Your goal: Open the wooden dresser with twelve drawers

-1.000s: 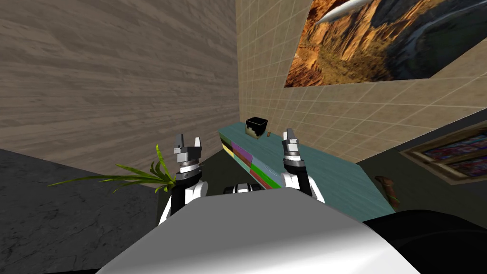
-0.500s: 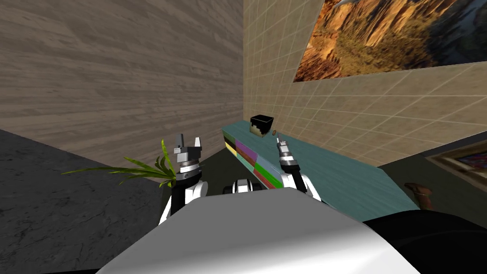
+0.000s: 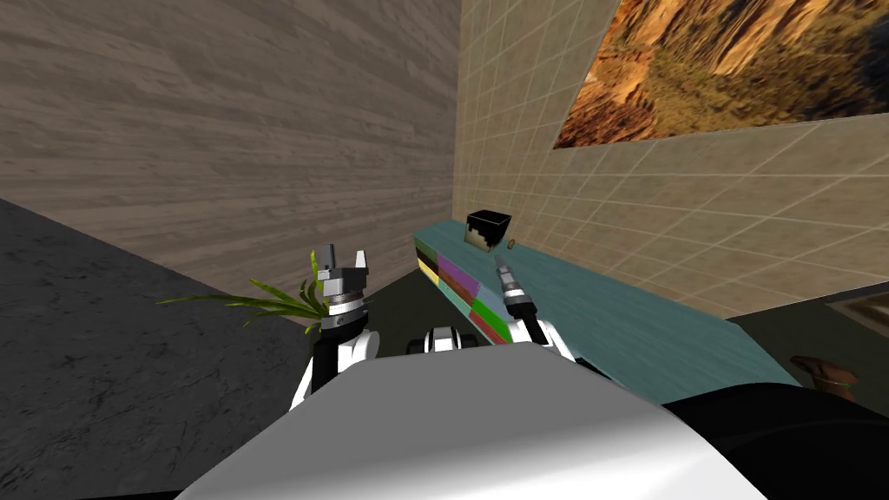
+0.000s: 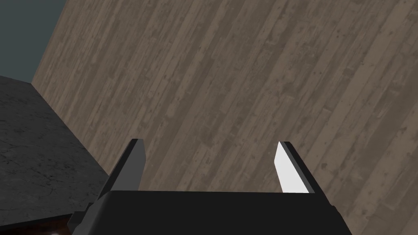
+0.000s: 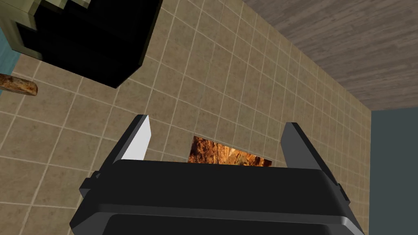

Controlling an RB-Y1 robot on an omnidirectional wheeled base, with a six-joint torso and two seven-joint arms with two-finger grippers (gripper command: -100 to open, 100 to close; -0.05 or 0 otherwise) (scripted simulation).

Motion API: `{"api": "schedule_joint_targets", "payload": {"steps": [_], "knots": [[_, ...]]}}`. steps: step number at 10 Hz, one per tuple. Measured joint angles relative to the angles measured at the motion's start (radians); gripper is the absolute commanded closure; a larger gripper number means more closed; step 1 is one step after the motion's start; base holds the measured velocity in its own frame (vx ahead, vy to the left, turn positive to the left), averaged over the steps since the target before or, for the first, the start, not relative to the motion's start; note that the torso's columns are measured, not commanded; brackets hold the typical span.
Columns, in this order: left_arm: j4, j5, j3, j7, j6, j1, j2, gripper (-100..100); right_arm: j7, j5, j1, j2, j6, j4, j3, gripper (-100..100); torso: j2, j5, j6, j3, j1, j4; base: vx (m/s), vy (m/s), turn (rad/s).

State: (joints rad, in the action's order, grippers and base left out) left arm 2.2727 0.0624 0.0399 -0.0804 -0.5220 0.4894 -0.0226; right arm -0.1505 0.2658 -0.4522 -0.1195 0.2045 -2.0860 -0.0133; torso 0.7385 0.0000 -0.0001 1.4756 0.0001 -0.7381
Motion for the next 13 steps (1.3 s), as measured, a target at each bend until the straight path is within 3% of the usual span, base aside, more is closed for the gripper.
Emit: {"api": "schedule_joint_targets", "payload": {"steps": [1,3,5,10,13], "knots": [[0.000,0.000,0.000,0.000,0.000,0.000,0.000,0,0.003,0.010,-0.006,-0.005,-0.030,0.003,0.007,-100,0.000,0.000,0.000,0.000,-0.002,0.000,0.028,0.088,0.119],[0.000,0.000,0.000,0.000,0.000,0.000,0.000,0,0.001,0.043,0.007,-0.007,-0.086,0.057,0.021,-100,-0.001,0.000,0.000,0.001,0.000,0.000,0.029,0.092,0.092],[0.000,0.000,0.000,0.000,0.000,0.000,0.000,0,0.000,0.078,-0.010,-0.006,-0.138,0.097,0.039,-100,0.000,0.000,0.000,0.000,0.000,0.000,0.034,0.089,0.112],[0.000,0.000,0.000,0.000,0.000,0.000,0.000,0,0.003,0.169,-0.005,-0.020,-0.294,0.202,0.083,-100,-0.001,0.000,0.000,0.001,0.001,0.000,0.039,0.088,0.103],[0.000,0.000,0.000,0.000,0.000,0.000,0.000,0,0.002,0.210,-0.006,-0.018,-0.360,0.268,0.097,-100,0.000,0.000,0.000,0.000,0.000,0.000,0.028,0.055,0.072]]}}
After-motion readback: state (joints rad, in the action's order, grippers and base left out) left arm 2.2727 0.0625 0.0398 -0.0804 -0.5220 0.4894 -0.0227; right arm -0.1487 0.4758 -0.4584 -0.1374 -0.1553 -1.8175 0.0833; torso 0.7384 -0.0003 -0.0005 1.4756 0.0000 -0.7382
